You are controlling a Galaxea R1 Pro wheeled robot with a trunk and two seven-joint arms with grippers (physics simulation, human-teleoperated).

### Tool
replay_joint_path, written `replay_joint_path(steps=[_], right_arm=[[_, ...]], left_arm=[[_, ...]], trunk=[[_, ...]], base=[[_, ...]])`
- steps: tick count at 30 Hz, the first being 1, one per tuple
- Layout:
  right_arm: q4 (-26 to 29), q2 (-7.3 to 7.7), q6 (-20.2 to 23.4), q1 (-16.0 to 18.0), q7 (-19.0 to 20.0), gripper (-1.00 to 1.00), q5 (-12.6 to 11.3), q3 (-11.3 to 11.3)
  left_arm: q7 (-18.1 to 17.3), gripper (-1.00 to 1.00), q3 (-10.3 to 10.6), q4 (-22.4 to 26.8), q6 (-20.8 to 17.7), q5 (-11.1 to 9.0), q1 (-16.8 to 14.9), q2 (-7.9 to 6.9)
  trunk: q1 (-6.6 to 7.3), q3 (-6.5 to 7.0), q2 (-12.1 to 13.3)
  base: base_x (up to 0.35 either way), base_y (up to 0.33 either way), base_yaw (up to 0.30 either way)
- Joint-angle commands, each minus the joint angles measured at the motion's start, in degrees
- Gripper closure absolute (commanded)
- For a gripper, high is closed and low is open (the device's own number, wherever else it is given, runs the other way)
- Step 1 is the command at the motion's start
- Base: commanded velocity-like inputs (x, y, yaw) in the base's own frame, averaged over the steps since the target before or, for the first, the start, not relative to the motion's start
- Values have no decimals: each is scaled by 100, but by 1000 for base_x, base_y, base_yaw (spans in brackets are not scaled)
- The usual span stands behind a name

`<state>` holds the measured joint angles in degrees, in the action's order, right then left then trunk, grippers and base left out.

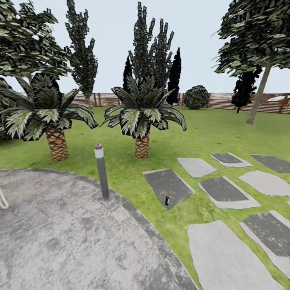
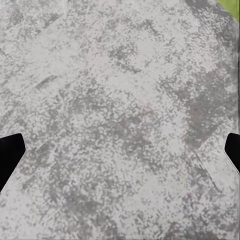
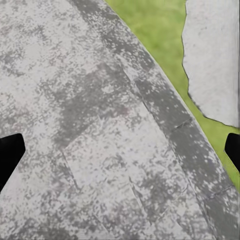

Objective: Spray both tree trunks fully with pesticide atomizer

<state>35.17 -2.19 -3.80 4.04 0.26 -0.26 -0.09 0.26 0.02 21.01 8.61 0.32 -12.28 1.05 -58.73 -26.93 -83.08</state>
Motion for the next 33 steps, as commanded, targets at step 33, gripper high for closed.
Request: replay_joint_path(steps=[33], right_arm=[[10,14,-12,0,0,-100,8,-26]], left_arm=[[0,-100,8,-132,26,12,11,1]], trunk=[[0,-7,0]], base=[[154,3,-225]])
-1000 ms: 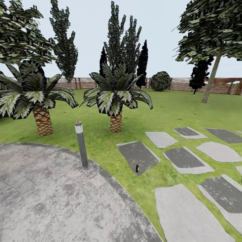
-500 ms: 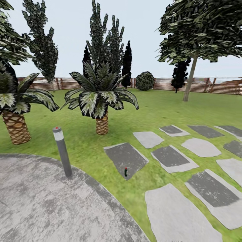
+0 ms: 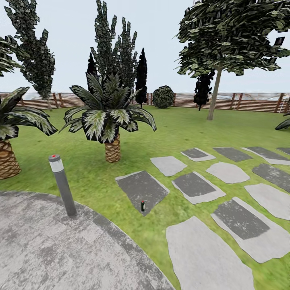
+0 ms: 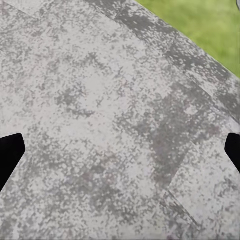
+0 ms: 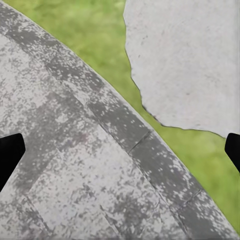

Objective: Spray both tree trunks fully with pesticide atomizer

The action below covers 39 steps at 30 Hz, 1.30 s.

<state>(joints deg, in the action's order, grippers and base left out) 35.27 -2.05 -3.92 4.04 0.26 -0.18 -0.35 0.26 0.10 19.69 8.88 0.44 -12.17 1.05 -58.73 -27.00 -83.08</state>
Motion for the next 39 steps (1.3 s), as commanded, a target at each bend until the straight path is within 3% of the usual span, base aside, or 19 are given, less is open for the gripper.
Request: replay_joint_path(steps=[1,10,29,39], right_arm=[[14,2,-2,0,0,-100,0,0],[16,10,3,0,-3,-100,-8,-8],[8,15,5,0,0,-100,0,-9],[-1,133,5,0,9,-100,-8,-9]], left_arm=[[0,-100,-1,0,0,0,-1,-4],[-8,-100,-2,0,4,-3,4,-9],[-8,-100,7,-93,9,34,4,-6],[-8,-100,7,-97,15,33,4,-2]], trunk=[[0,0,0],[0,3,0],[0,-50,0],[0,-123,0]], base=[[0,0,-5],[39,0,-221],[327,0,-280],[94,0,-205]])
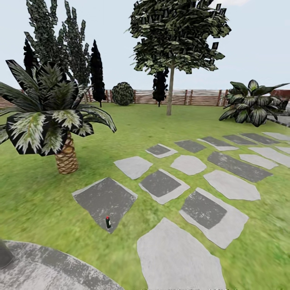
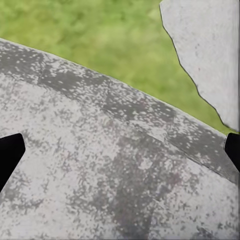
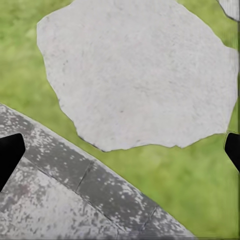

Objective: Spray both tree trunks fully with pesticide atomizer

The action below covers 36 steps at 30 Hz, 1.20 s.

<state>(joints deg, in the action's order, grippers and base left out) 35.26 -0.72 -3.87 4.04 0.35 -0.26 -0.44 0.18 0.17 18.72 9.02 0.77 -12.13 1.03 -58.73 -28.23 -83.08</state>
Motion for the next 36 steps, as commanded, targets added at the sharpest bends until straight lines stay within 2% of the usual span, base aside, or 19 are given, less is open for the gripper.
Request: replay_joint_path(steps=[1,16,26,36], right_arm=[[1,1,0,0,0,-100,0,0],[-1,2,0,0,-2,-100,2,0],[-120,-4,-12,0,-9,-100,27,35],[-155,6,-308,0,-16,-100,35,35]], left_arm=[[0,-100,0,0,-1,2,0,-2],[0,-100,-9,0,1,-16,0,-6],[1,-100,-9,0,0,-16,0,-6],[4,-100,-9,0,-1,-16,0,-6]], trunk=[[0,-8,0],[-329,-387,-602],[-549,-575,-1003],[-769,-755,-1404]], base=[[2,0,-196],[0,0,-191],[0,0,-20],[0,0,0]])
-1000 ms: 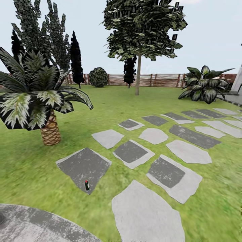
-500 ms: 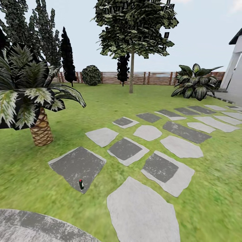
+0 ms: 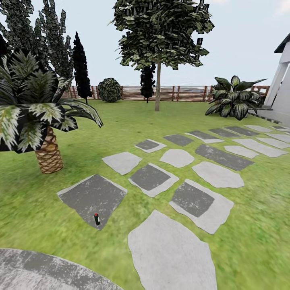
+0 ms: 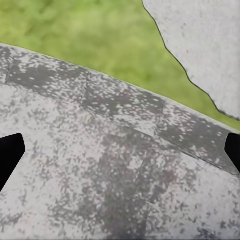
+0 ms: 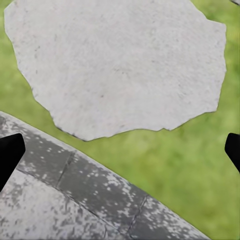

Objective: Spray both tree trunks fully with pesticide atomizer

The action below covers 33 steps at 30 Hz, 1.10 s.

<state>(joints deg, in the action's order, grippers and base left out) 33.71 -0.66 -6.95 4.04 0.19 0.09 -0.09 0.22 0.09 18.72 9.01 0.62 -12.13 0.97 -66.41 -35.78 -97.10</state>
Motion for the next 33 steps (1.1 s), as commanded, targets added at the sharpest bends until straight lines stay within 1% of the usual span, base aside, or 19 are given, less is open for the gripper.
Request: replay_joint_path(steps=[1,33], right_arm=[[-2,-1,-3,0,-1,-100,3,0],[-1,0,-23,0,-13,-100,4,-18]], left_arm=[[-2,-100,0,0,1,0,0,0],[-4,-100,0,-17,4,0,0,0]], trunk=[[-23,-19,-42],[-726,-593,-1325]], base=[[0,0,0],[0,0,0]])
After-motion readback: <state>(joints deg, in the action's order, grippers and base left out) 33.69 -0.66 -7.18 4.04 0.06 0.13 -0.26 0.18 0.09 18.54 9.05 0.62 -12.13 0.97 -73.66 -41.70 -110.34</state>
